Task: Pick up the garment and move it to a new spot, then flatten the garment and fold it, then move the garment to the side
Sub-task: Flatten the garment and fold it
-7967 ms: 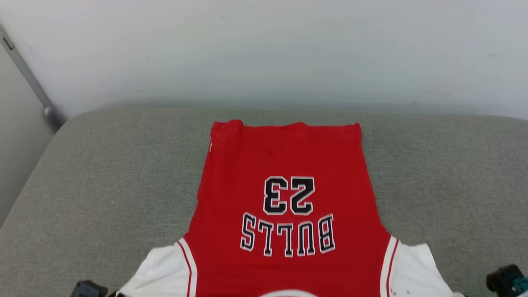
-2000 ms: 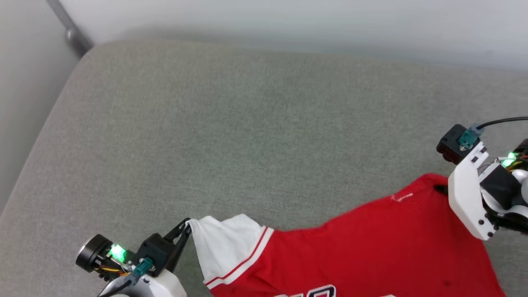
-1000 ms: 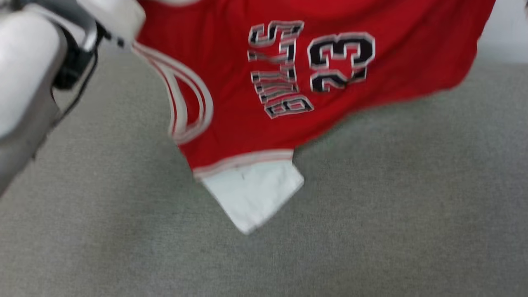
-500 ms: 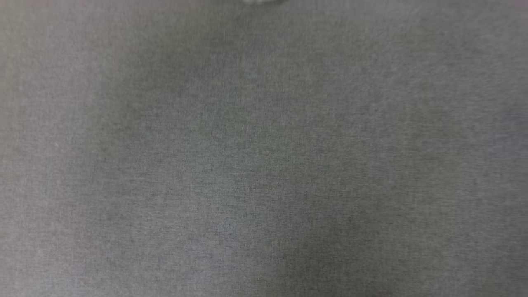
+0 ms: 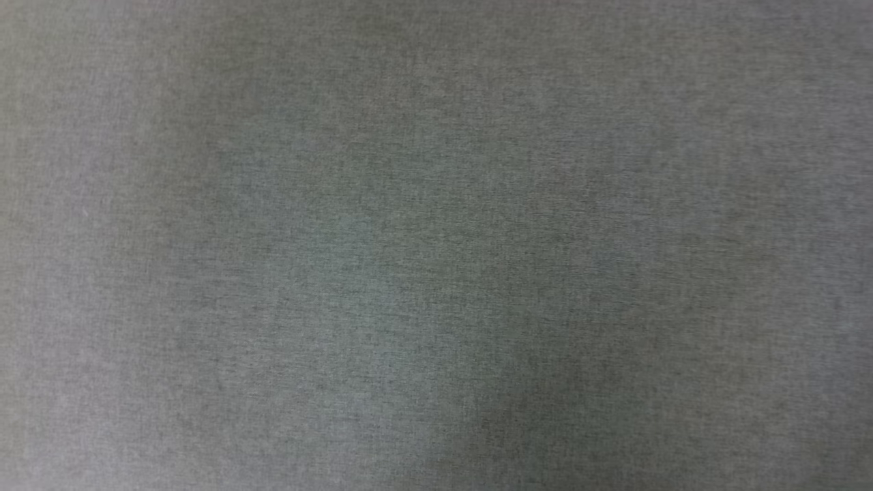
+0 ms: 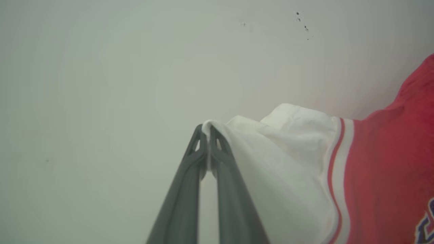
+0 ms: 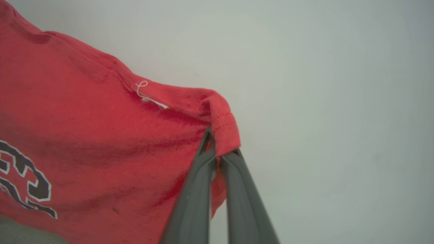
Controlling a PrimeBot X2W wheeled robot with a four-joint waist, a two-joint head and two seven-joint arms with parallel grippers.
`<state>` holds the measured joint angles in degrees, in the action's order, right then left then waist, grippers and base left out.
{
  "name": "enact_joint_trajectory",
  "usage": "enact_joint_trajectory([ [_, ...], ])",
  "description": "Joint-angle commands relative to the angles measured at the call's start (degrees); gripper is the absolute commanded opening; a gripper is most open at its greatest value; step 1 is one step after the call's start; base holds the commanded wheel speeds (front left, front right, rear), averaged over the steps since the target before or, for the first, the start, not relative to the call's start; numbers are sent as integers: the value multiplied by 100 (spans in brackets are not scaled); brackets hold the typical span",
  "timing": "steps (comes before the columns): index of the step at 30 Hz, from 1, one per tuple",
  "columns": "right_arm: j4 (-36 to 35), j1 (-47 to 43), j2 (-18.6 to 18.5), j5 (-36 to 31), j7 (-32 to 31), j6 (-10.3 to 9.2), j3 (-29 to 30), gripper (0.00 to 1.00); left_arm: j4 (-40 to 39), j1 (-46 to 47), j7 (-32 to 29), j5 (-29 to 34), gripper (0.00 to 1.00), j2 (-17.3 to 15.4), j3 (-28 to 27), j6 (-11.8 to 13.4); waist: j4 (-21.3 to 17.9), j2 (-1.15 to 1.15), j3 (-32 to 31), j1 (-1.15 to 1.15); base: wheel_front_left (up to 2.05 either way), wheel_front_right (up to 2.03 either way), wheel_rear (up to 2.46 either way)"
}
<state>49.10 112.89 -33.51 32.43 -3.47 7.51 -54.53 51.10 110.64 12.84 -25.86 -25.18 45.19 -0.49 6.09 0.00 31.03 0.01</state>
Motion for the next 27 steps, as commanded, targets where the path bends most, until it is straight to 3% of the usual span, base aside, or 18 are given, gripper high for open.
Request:
enact_joint_trajectory([
  [1, 87, 10, 49, 73, 57, -4, -101, 0, 64, -110, 58, -15, 0, 30, -9, 1, 48, 0, 52, -1, 0, 0, 0],
  [16, 82, -1765, -40, 1099, 673, -4, -1015, 0, 281, -1793, 239, -188, 0, 331, 188, -225, 60, 0, -19, -1, 0, 0, 0],
  [23, -255, -3023, -33, 1444, 1082, -4, -1525, 0, -666, -3508, 247, -289, 0, 55, -196, -64, -22, 0, -431, -1, 0, 0, 0],
  [27, -566, -3807, -211, 1653, 1268, -4, -1687, 0, -1231, -4745, 248, -286, 0, -49, -297, -13, 31, 0, -785, -1, 0, 0, 0],
])
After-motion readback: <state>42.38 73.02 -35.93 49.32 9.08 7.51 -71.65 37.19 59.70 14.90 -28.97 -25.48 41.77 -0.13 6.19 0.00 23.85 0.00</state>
